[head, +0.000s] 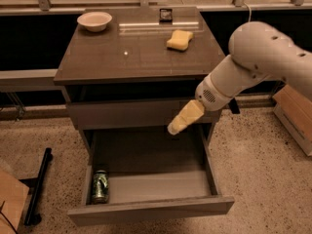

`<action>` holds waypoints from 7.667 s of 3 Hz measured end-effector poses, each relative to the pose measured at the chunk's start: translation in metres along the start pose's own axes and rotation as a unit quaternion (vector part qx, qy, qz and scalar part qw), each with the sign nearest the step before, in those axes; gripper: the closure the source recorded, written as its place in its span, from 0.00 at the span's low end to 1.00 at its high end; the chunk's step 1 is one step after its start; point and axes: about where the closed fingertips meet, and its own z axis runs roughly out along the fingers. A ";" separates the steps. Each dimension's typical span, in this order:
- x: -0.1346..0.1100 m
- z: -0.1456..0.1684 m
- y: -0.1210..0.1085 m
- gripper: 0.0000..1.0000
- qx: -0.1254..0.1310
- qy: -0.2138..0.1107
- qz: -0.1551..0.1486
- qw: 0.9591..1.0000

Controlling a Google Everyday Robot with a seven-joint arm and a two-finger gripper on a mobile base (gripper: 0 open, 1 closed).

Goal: Pick green can from middle drawer and place on counter

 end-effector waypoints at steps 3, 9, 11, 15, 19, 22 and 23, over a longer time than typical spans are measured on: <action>-0.008 0.056 0.005 0.00 -0.022 0.007 0.040 0.999; -0.014 0.244 0.029 0.00 -0.030 0.065 0.165 0.984; -0.013 0.314 0.040 0.00 -0.053 0.076 0.231 0.969; -0.014 0.388 0.047 0.00 -0.032 0.091 0.307 0.947; -0.016 0.451 0.075 0.00 -0.022 0.127 0.335 0.933; -0.006 0.481 0.085 0.00 -0.013 0.150 0.345 0.927; 0.000 0.489 0.086 0.00 0.005 0.162 0.345 0.925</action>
Offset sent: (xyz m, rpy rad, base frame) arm 0.0048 0.0110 -0.0153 0.0170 0.0190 -0.0506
